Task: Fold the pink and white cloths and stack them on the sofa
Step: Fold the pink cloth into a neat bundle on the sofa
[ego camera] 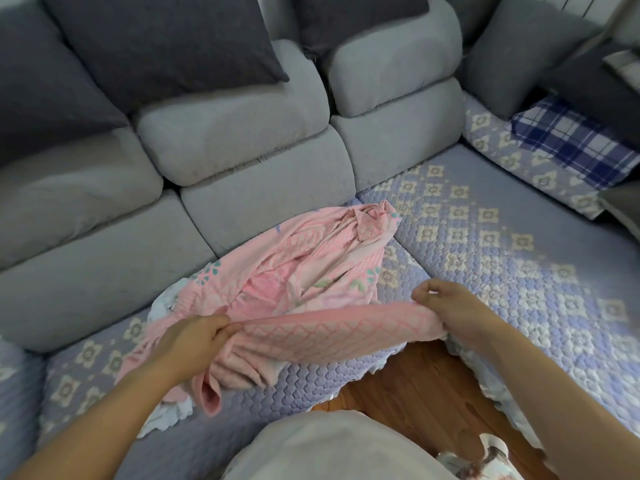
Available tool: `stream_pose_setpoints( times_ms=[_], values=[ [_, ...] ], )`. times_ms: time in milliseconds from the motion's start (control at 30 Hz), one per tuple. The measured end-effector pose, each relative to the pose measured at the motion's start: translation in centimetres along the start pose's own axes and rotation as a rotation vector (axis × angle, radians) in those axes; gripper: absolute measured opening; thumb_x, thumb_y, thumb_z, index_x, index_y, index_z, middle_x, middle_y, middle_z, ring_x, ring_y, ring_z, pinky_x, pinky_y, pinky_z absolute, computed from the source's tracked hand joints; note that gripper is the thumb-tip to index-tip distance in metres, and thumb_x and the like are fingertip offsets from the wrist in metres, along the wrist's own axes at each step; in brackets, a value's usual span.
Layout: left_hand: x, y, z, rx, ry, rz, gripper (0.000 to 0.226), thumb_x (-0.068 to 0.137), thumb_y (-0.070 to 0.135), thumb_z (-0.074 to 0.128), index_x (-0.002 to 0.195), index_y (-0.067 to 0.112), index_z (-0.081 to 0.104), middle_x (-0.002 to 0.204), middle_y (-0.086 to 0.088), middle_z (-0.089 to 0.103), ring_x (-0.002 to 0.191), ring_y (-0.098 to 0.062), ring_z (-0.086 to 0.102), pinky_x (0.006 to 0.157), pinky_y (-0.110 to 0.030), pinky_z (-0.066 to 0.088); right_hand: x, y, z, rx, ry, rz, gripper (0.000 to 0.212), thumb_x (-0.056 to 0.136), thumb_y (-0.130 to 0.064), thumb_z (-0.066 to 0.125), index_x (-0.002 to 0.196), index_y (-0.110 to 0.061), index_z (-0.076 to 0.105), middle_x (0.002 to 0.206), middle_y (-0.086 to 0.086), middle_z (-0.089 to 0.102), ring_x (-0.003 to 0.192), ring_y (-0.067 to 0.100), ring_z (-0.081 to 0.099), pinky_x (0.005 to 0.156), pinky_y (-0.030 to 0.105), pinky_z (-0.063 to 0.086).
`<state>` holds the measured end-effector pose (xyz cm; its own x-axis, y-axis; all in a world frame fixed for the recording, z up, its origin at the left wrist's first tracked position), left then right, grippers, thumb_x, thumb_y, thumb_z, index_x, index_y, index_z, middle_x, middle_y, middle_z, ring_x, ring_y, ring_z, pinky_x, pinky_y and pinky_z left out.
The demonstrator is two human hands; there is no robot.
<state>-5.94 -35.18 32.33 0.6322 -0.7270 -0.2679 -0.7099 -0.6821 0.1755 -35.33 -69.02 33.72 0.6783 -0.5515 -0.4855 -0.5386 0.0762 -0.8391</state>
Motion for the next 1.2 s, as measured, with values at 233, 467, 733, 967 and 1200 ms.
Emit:
stream_pose_setpoints(
  times_ms=[233,467,733,967,1200],
  values=[
    [-0.8,-0.7,-0.4,-0.060,-0.007,-0.011,0.056,0.091,0.068,0.043,0.065,0.019,0.050,0.101,-0.004,0.073,0.068,-0.002,0.060,0.057,-0.021,0.038,-1.2,3.3,1.5,-0.032,-0.322,0.045,0.017,0.094,-0.006,0.066,0.107,-0.013,0.074,0.075,-0.004,0.065,0.072,0.008,0.063,0.070,0.021,0.052],
    [0.2,-1.0,-0.5,0.014,0.004,0.003,0.046,0.097,0.056,0.049,0.059,0.030,0.047,0.116,0.001,0.072,0.074,-0.017,0.062,0.061,-0.027,0.038,-1.0,3.2,4.3,-0.345,-0.086,-0.187,0.025,0.105,-0.018,0.048,0.095,-0.030,0.068,0.100,-0.008,0.071,0.092,0.002,0.060,0.077,0.016,0.044],
    [2.7,-4.4,-0.9,0.031,-0.003,-0.053,0.044,0.096,0.059,0.043,0.062,0.032,0.049,0.059,0.010,0.053,0.073,-0.021,0.058,0.066,-0.032,0.045,-2.1,1.1,5.6,-0.526,-0.118,-0.461,0.008,0.084,-0.028,0.078,0.087,-0.021,0.074,0.081,-0.007,0.069,0.074,0.010,0.062,0.066,0.022,0.049],
    [1.9,-3.7,-1.8,0.162,-0.006,0.088,0.046,0.098,0.056,0.044,0.060,0.032,0.035,0.054,0.012,0.044,0.070,-0.015,0.048,0.062,-0.031,0.034,-1.0,2.4,4.4,-1.055,-0.190,-0.653,0.010,0.097,-0.018,0.059,0.101,-0.020,0.068,0.093,-0.005,0.059,0.082,0.012,0.059,0.072,0.022,0.047],
    [0.5,-2.5,-0.2,0.202,0.025,0.212,0.046,0.095,0.068,0.029,0.076,0.029,0.045,0.089,0.005,0.073,0.083,-0.019,0.068,0.060,-0.032,0.036,0.8,2.4,2.2,-1.260,0.128,-0.785,0.033,0.070,0.006,0.077,0.088,-0.021,0.069,0.080,-0.005,0.058,0.066,0.014,0.057,0.053,0.029,0.048]
  ],
)
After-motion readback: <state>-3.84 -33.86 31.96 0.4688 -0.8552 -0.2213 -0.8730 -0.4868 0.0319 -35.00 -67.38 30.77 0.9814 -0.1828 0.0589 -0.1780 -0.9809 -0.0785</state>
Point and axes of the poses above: each hand's wrist, its own x-axis towards the middle knuckle, its own z-axis out of the palm, y = z × x, the point moved 3 cm from there along x, towards the middle knuckle
